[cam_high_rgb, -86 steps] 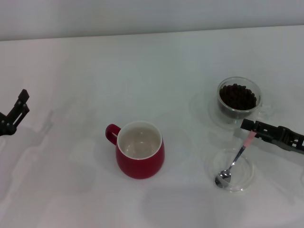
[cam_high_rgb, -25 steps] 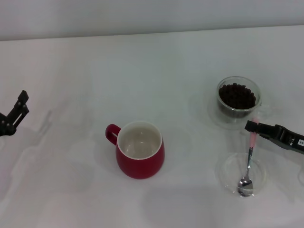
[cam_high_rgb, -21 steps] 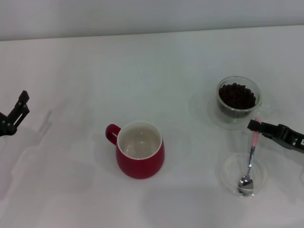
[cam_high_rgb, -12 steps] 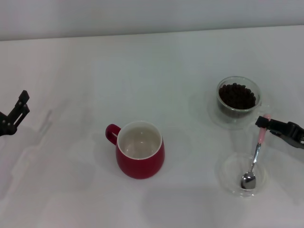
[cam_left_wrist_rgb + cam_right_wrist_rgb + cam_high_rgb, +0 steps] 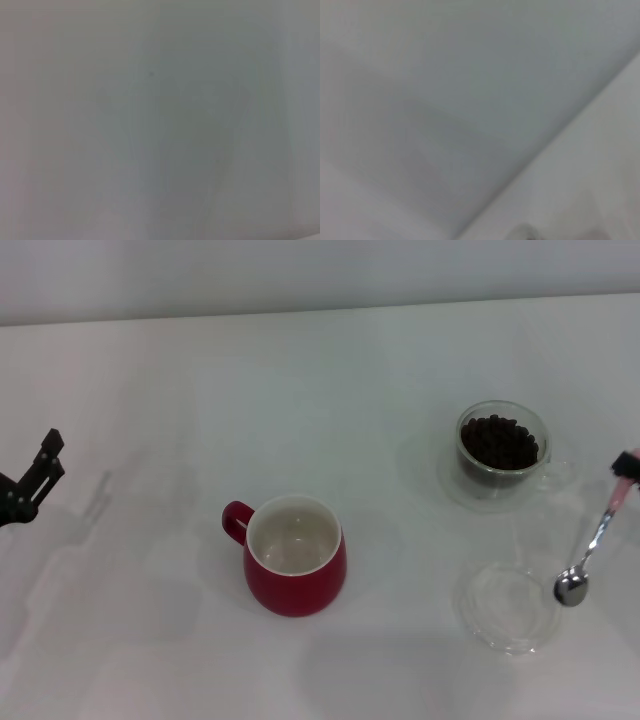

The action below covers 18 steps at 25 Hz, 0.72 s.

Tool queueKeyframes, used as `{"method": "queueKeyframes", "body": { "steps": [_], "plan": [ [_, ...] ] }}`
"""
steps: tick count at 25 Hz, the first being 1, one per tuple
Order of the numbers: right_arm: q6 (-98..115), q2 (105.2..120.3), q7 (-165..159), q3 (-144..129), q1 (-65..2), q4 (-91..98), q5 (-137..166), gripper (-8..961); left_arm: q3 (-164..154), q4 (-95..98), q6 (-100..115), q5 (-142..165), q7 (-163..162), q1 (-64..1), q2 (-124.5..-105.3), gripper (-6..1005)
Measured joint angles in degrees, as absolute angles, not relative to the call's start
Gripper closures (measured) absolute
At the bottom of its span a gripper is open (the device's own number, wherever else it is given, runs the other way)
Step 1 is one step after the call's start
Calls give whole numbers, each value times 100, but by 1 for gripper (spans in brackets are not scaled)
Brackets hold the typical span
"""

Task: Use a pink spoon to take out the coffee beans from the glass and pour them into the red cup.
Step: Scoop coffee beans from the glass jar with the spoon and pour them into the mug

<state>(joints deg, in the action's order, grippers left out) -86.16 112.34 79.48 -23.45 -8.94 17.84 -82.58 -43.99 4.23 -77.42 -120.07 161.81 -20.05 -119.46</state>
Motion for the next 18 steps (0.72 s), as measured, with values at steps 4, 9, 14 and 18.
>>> {"method": "queueKeyframes", "body": {
  "steps": [4,9,14,18],
  "plan": [
    [-8746,11275,8066,-1940,-891,1784,-8258,804,-4404,421,-7743,-12007,16181,-2004,-11956,237],
    [-8695,11407,8364,-1521,-1029,1785,-8258,804,-4405,388,-7748,-12002,16180,-2004,-11962,237],
    [-8552,11436,8635,-1409,-1263,1732,-8462,804,-4403,339,-7787,-12004,16180,-1996,-11962,237],
    [-8278,11468,8854,-1428,-1469,1703,-8623,804,-4403,335,-7788,-12006,16181,-1972,-11963,238]
  ]
}}
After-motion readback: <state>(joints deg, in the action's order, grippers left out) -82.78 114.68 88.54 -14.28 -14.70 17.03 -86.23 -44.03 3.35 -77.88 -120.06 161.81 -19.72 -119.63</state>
